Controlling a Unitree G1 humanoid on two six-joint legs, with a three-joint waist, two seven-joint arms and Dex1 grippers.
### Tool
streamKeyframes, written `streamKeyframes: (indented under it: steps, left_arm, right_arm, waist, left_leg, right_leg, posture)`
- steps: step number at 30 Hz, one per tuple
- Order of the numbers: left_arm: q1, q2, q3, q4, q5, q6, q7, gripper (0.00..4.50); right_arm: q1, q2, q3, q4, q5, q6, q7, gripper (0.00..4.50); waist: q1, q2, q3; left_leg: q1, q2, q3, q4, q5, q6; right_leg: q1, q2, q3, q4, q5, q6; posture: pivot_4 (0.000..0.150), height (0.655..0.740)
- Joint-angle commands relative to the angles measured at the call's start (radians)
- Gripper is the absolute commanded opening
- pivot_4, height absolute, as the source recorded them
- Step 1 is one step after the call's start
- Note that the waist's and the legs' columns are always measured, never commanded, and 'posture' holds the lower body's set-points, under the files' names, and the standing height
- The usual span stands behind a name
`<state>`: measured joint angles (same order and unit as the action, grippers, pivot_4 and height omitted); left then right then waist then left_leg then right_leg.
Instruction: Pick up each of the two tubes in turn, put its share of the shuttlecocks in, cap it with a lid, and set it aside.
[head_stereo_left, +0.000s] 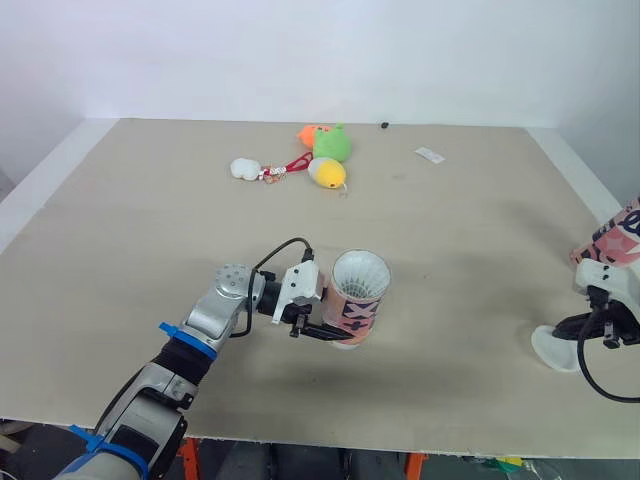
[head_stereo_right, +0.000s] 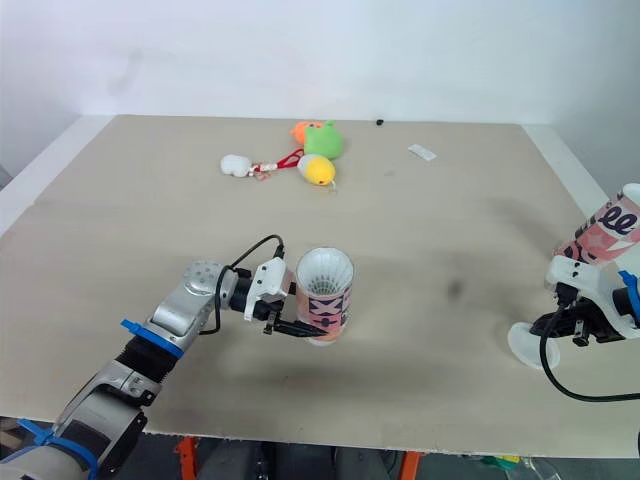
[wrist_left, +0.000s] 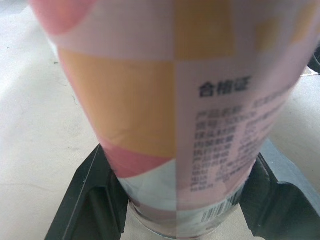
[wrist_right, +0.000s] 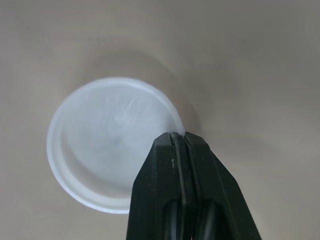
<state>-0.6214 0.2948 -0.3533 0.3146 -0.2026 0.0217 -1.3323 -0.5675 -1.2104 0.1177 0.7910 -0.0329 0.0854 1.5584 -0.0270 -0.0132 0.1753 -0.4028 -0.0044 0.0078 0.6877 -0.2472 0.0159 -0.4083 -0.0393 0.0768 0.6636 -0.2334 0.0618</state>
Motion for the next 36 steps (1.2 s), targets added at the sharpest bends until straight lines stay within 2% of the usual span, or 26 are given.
streamKeyframes:
  steps: [1,3,5,8,14,20,25,30,36]
  left_arm:
    - [-0.001,0.007,0.003,-0.003,0.01,-0.006,0.002,2.47]
    - [-0.003,0.01,-0.002,0.005,0.017,-0.003,-0.001,2.47]
    - [-0.005,0.016,-0.015,0.014,0.032,0.0,-0.009,2.47]
    - [-0.009,0.022,-0.029,0.028,0.051,-0.006,-0.019,2.47]
    - [-0.03,0.04,-0.052,0.07,0.086,-0.044,-0.034,2.47]
    - [-0.043,0.041,-0.051,0.099,0.076,-0.05,-0.05,2.47]
    - [-0.033,0.058,-0.061,0.068,0.066,0.005,-0.08,2.47]
    - [-0.024,0.069,-0.068,0.053,0.074,0.016,-0.079,2.47]
    - [-0.015,0.068,-0.061,0.046,0.075,0.011,-0.063,2.47]
  right_arm:
    - [-0.029,-0.012,-0.029,-0.172,0.074,0.034,0.05,0.19]
    - [-0.023,-0.023,-0.033,-0.3,0.146,0.075,0.055,0.19]
    - [-0.047,-0.016,-0.049,-0.513,0.284,0.185,0.056,0.19]
    - [-0.131,0.033,-0.075,-0.75,0.436,0.34,0.054,0.19]
    - [-0.321,0.11,-0.037,-0.971,0.59,0.472,0.048,0.19]
    - [-0.49,0.169,0.112,-0.981,0.574,0.405,0.056,0.19]
    - [-0.605,0.261,0.277,-0.943,0.424,0.22,0.056,0.19]
    - [-0.689,0.391,0.324,-0.848,0.312,0.119,0.056,0.19]
    - [-0.734,0.465,0.326,-0.798,0.257,0.058,0.056,0.19]
  waist:
    - [-0.002,0.001,0.0]
    - [-0.002,0.001,0.0]
    - [-0.003,0.001,-0.001]
    - [-0.004,0.001,-0.001]
    - [0.004,-0.001,0.0]
    - [0.003,-0.003,0.0]
    - [-0.003,-0.003,0.0]
    - [-0.005,-0.003,0.0]
    - [-0.004,-0.003,0.0]
  left_leg:
    - [0.0,0.0,0.0,0.0,0.0,0.0]
    - [0.0,0.0,0.0,0.0,0.0,0.0]
    - [0.0,0.0,-0.001,0.0,0.0,0.0]
    - [0.0,0.001,-0.003,0.0,0.0,0.0]
    - [-0.003,0.0,-0.008,0.0,0.0,0.0]
    - [-0.004,0.001,-0.008,0.0,0.0,0.0]
    - [-0.003,0.004,-0.006,0.0,0.0,0.0]
    - [-0.003,0.007,-0.006,-0.001,0.0,0.0]
    - [-0.003,0.008,-0.008,-0.002,0.0,0.0]
  right_leg:
    - [0.0,0.0,0.0,0.0,0.0,0.0]
    - [0.0,0.0,0.0,0.0,0.0,0.0]
    - [0.0,0.001,0.0,0.0,0.0,0.0]
    - [0.0,0.001,-0.001,0.0,-0.001,0.001]
    - [0.0,0.0,-0.006,-0.002,-0.001,-0.001]
    - [-0.001,-0.002,-0.008,-0.002,-0.001,-0.002]
    - [-0.002,-0.001,-0.01,-0.002,0.0,-0.004]
    - [-0.003,0.003,-0.011,-0.002,0.001,-0.008]
    - [-0.003,0.004,-0.013,-0.001,0.001,-0.011]
  posture:
    - [0.15,0.7323]
    - [0.15,0.7323]
    - [0.15,0.7323]
    - [0.15,0.7323]
    - [0.15,0.7323]
    - [0.15,0.7323]
    - [0.15,0.7323]
    - [0.15,0.7323]
    - [0.15,0.7323]
